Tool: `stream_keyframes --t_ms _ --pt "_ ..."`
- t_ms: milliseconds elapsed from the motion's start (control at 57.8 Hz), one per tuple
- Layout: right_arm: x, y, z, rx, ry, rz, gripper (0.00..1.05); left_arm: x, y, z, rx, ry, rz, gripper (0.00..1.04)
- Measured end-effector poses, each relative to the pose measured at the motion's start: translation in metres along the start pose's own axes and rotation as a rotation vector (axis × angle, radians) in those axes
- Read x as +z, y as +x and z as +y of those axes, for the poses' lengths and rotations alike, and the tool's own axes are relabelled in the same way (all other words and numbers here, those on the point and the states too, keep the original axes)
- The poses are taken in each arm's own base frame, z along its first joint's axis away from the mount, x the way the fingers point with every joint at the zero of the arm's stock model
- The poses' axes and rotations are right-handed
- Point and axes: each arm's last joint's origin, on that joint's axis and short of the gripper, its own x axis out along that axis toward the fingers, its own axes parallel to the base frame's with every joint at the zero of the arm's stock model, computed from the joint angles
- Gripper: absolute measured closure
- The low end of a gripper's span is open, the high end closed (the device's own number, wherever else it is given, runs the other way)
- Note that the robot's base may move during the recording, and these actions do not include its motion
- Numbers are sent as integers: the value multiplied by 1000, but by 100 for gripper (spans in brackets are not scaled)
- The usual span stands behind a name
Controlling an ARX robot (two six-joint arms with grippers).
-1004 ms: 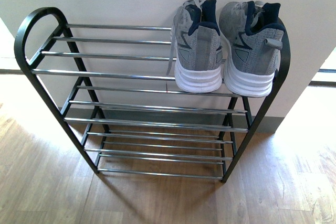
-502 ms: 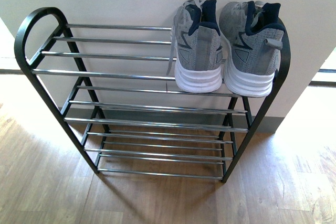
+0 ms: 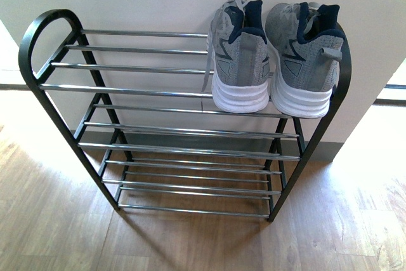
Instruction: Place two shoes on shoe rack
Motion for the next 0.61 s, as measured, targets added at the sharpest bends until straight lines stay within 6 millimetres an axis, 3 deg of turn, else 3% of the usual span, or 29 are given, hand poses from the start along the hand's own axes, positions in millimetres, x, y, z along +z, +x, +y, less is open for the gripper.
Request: stream_keyframes --t_ms 104,485,606 --pt "0 0 0 0 0 0 9 0 0 0 0 -1 1 102" --pt "0 0 0 -1 0 0 9 0 0 0 0 0 0 9" --pt "0 0 0 -2 0 0 9 0 0 0 0 2 0 10"
